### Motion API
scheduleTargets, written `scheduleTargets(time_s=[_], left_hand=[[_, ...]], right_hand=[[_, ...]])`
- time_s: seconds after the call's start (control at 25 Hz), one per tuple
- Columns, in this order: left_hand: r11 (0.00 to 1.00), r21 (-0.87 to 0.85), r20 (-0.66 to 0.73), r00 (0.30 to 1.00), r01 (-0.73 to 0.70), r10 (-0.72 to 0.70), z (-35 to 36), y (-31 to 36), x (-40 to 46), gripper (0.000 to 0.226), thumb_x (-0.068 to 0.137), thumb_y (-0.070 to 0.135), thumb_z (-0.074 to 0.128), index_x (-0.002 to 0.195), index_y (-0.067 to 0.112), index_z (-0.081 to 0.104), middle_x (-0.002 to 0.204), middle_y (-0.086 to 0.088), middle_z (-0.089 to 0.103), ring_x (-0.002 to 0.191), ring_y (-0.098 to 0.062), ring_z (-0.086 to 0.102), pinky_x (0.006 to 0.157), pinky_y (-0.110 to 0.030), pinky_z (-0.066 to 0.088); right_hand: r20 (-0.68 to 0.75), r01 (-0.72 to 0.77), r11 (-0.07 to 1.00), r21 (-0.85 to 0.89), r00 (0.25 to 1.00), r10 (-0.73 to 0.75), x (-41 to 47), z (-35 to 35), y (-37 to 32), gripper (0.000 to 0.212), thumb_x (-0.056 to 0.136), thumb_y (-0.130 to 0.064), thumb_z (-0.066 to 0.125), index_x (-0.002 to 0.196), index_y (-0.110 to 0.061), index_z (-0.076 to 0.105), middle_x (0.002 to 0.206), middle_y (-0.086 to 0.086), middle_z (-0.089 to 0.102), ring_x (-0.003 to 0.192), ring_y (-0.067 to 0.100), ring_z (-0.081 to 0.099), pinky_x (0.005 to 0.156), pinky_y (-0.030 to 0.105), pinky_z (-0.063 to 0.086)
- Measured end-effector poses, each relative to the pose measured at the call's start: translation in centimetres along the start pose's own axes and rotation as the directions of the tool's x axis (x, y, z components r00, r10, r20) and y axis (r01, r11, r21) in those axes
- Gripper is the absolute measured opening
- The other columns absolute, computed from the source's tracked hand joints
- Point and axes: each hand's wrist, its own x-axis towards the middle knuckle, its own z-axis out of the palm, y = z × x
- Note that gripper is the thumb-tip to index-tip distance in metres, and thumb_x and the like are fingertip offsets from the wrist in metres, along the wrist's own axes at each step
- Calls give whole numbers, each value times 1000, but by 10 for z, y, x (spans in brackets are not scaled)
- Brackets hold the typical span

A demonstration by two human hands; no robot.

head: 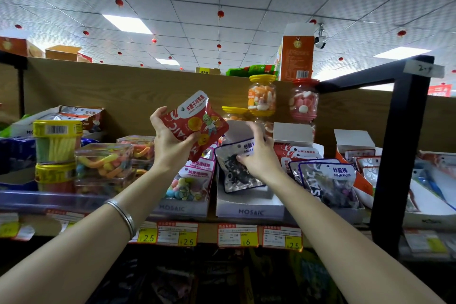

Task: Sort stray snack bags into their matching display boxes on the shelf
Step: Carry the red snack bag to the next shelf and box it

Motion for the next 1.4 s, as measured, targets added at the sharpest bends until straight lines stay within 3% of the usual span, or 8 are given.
scheduleTargets(time_s=[0.28, 0.48, 0.64, 0.76, 0.92, 1.08, 1.2, 1.4], left_hand=[[1000, -21, 38, 999, 2, -2, 1, -2, 0, 83, 75, 3, 76, 134, 26, 23, 118, -4, 46, 110, -16, 55, 88, -46, 55], [1000, -12, 40, 999, -10, 11, 2, 1, -2, 82, 76, 2, 76, 135, 24, 23, 116, -1, 45, 105, -8, 55, 89, -43, 55], [1000, -5, 39, 999, -7, 7, 1, -1, -1, 84, 75, 3, 77, 136, 23, 22, 118, -2, 45, 105, -9, 55, 89, -44, 55], [1000, 5, 45, 999, -7, 7, 1, -1, -1, 85, 75, 4, 77, 136, 24, 22, 119, -3, 45, 107, -10, 54, 90, -43, 55], [1000, 4, 56, 998, -13, 12, 0, -3, -1, 81, 76, 4, 76, 134, 25, 23, 117, -1, 46, 108, -12, 55, 87, -45, 56], [1000, -5, 60, 998, -12, 12, 1, -3, -1, 81, 76, 3, 76, 133, 25, 23, 114, 1, 46, 106, -10, 56, 87, -45, 56], [1000, 0, 64, 998, -10, 10, 2, -2, -1, 81, 76, 2, 76, 134, 24, 23, 115, 0, 46, 105, -8, 55, 88, -45, 56], [1000, 10, 71, 997, -15, 14, 0, -4, -2, 81, 75, 3, 76, 133, 27, 23, 120, -4, 45, 112, -16, 54, 88, -46, 55]], right_hand=[[92, 32, 976, -217, 996, -12, -1, 2, 4, 53, 87, -18, 53, 135, -8, 34, 137, 12, 23, 129, 33, 24, 105, 38, 29], [68, -111, 992, -51, 991, 114, 7, 5, 2, 43, 85, 0, 42, 127, -2, 35, 134, 17, 28, 121, 35, 36, 101, 36, 32], [93, -63, 968, -242, 992, 88, 7, 9, 6, 44, 86, -3, 43, 129, 0, 35, 134, 19, 30, 124, 35, 30, 106, 38, 26], [3, 77, 883, -463, 996, -85, 8, 11, 15, 49, 85, -10, 49, 133, -5, 39, 137, 14, 34, 130, 32, 26, 111, 38, 19], [19, 175, 896, -409, 983, -184, 5, 14, 18, 61, 87, -8, 53, 143, -9, 28, 144, 11, 34, 135, 29, 26, 113, 37, 22], [239, 183, 911, -369, 966, -97, 6, 12, 18, 83, 85, -44, 59, 147, -8, 17, 157, 10, 14, 145, 26, 8, 118, 41, 12], [351, 217, 882, -418, 934, -63, 6, 9, 21, 99, 81, -39, 67, 149, -11, 2, 159, 5, -5, 145, 22, -9, 119, 41, 5], [354, 258, 882, -395, 928, -113, 6, 8, 25, 102, 79, -30, 72, 150, -14, 0, 159, 1, -6, 146, 21, -9, 119, 43, 9]])
